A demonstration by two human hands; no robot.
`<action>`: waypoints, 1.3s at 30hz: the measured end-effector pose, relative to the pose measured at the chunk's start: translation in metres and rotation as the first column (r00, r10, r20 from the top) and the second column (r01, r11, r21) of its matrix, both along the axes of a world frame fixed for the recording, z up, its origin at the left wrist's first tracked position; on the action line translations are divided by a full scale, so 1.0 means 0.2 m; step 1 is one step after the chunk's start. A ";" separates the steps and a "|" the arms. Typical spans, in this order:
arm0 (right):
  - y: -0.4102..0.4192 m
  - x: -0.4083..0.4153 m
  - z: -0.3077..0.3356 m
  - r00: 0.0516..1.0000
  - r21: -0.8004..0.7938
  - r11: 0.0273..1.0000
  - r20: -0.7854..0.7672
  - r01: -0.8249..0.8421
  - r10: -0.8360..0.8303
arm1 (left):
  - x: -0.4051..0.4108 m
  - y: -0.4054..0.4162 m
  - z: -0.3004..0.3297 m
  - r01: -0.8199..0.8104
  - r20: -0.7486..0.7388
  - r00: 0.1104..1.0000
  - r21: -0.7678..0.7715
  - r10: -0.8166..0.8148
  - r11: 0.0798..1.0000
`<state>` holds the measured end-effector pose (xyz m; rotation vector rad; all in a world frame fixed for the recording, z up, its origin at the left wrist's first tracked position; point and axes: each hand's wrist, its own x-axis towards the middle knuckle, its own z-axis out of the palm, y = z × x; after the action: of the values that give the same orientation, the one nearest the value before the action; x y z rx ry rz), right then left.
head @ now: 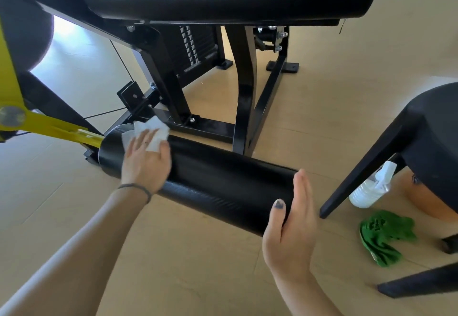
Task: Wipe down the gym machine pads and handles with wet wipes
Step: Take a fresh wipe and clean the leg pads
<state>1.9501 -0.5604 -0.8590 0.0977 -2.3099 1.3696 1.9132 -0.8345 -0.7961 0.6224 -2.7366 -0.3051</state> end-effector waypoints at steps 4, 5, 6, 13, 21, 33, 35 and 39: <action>0.01 -0.16 0.16 0.967 -0.157 0.987 0.253 0.044 -0.002 | 0.08 0.50 0.03 0.554 -0.047 0.827 -0.107 -0.561 0.826; 0.00 -0.20 0.20 0.956 -0.182 0.983 0.294 0.031 0.024 | 0.11 0.61 0.03 0.624 -0.046 0.779 -0.047 -0.625 0.780; 0.00 -0.23 0.21 0.949 -0.181 0.983 0.312 0.021 0.038 | 0.14 0.70 0.04 0.675 -0.051 0.737 -0.004 -0.674 0.738; -0.02 -0.08 0.07 0.998 -0.002 0.999 0.042 0.048 -0.048 | -0.03 -0.17 -0.09 0.124 0.041 0.991 -0.012 -0.124 0.992; 0.05 -0.14 0.16 0.993 -0.098 0.995 0.116 0.026 -0.015 | 0.05 0.27 0.04 0.319 -0.019 0.947 -0.003 -0.319 0.948; 0.00 -0.05 0.03 0.997 0.033 0.999 -0.069 -0.031 0.034 | 0.03 -0.37 -0.03 0.028 0.018 0.999 0.000 -0.028 1.000; 0.01 -0.01 -0.02 0.985 0.097 0.993 -0.150 -0.073 0.087 | 0.03 -0.36 -0.05 -0.104 0.019 0.994 -0.013 0.104 0.994; 0.04 -0.06 0.06 0.995 -0.005 0.999 -0.090 -0.045 0.044 | 0.01 0.11 0.01 0.268 0.029 0.963 -0.071 -0.266 0.961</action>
<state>1.9389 -0.5525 -0.8465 0.2058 -2.2407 1.3668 1.9156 -0.8126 -0.7932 0.2355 -2.8361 -0.2580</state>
